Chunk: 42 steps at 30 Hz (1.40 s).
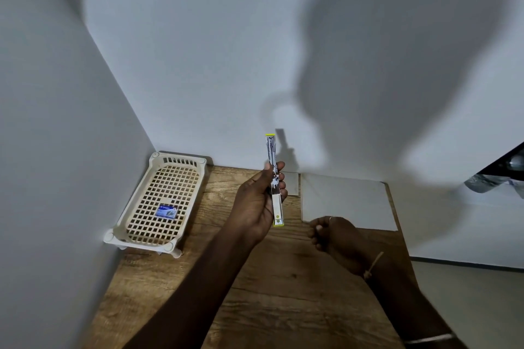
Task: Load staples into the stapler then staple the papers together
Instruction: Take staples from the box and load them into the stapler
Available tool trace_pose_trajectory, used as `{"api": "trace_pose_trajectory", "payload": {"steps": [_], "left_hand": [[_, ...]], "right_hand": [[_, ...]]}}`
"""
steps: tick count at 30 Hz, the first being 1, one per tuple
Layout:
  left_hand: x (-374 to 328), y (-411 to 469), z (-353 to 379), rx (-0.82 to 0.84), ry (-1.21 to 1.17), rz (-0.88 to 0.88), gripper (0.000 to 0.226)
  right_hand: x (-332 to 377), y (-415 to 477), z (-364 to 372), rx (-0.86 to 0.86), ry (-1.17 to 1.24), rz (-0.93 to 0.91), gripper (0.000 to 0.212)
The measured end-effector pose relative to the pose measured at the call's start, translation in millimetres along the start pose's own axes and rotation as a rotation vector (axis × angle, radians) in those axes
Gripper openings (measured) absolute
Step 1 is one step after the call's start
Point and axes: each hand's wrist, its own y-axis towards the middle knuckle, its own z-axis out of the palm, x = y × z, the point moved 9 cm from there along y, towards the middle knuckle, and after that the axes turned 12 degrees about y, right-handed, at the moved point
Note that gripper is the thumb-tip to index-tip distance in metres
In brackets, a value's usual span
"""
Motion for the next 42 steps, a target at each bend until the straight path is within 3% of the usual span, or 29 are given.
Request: {"api": "trace_pose_trajectory", "payload": {"steps": [4, 9, 14, 19, 23, 26, 30, 33, 42], "left_hand": [[-1.7, -1.0, -1.9, -0.014, -0.002, -0.012, 0.031], [-2.6, -4.7, 2.6, -0.022, 0.008, -0.021, 0.032], [-2.9, -11.8, 10.5, 0.001, 0.018, -0.039, 0.036], [-4.1, -18.8, 15.5, 0.027, 0.006, -0.057, 0.041], [-3.7, -22.7, 15.3, 0.021, 0.014, -0.071, 0.032], [-2.6, -24.6, 14.4, 0.011, 0.016, -0.073, 0.031], [1.4, -25.6, 13.2, -0.005, 0.013, -0.09, 0.029], [4.9, -26.1, 13.4, -0.005, 0.014, -0.108, 0.029], [9.8, -29.3, 16.9, -0.007, 0.01, -0.136, 0.026]], "right_hand": [[16.9, 1.6, -3.3, -0.04, -0.112, -0.13, 0.021], [107.5, -23.9, 17.1, -0.077, -0.2, -0.536, 0.009], [183.1, -65.1, 55.6, 0.028, -0.204, -0.863, 0.011], [197.4, -71.2, 80.9, 0.217, -0.09, -0.825, 0.013], [192.2, -64.6, 83.9, 0.233, -0.096, -0.761, 0.013], [193.7, -66.0, 87.1, 0.175, -0.253, -0.797, 0.013], [203.9, -77.7, 99.4, 0.03, -0.684, -0.973, 0.011], [204.8, -84.8, 114.9, 0.016, -0.91, -1.062, 0.011], [198.2, -82.4, 131.8, 0.079, -1.082, -1.068, 0.018]]}}
